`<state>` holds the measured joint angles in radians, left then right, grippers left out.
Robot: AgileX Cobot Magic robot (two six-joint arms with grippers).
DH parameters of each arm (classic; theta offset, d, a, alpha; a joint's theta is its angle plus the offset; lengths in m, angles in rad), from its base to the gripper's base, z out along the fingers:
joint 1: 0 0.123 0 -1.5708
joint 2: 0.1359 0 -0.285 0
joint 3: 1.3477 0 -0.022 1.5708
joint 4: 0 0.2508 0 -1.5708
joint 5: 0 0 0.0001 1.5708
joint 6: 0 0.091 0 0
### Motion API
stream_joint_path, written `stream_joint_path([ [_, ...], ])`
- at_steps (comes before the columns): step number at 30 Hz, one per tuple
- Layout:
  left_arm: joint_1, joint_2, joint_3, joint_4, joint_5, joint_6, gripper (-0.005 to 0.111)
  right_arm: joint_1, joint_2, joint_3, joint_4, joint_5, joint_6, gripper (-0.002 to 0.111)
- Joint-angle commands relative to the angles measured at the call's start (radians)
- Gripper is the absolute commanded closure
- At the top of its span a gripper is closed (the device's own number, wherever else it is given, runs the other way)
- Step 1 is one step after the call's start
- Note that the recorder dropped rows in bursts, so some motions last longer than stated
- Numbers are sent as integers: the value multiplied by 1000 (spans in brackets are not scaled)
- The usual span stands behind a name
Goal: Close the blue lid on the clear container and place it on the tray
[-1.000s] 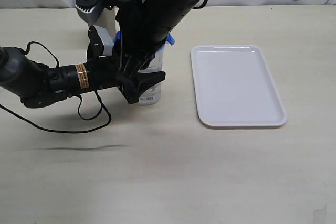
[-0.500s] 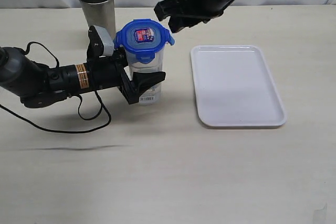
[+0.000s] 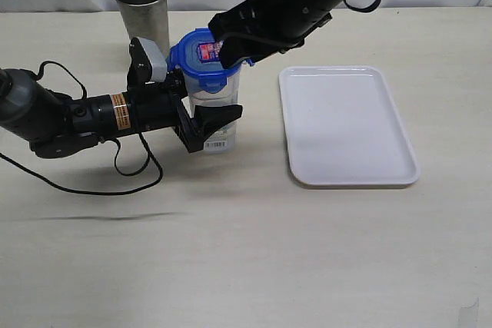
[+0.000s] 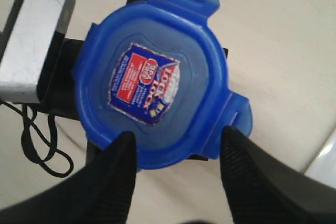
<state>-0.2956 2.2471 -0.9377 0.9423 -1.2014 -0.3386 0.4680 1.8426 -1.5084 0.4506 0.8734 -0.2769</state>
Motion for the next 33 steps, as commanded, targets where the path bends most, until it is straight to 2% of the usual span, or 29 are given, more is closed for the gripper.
stream_joint_path([
  [1, -6, -2, 4, 5, -20, -10, 107, -5, 30, 2, 12, -9, -8, 61],
  [7, -6, -2, 4, 9, -20, -10, 107, -5, 56, 2, 22, -22, -30, 61],
  [26, -6, -2, 4, 31, -20, -30, 107, -5, 168, 2, 264, 104, -218, 61],
  [33, -6, -2, 4, 31, -20, -30, 107, -5, 183, 2, 270, 123, -229, 61],
])
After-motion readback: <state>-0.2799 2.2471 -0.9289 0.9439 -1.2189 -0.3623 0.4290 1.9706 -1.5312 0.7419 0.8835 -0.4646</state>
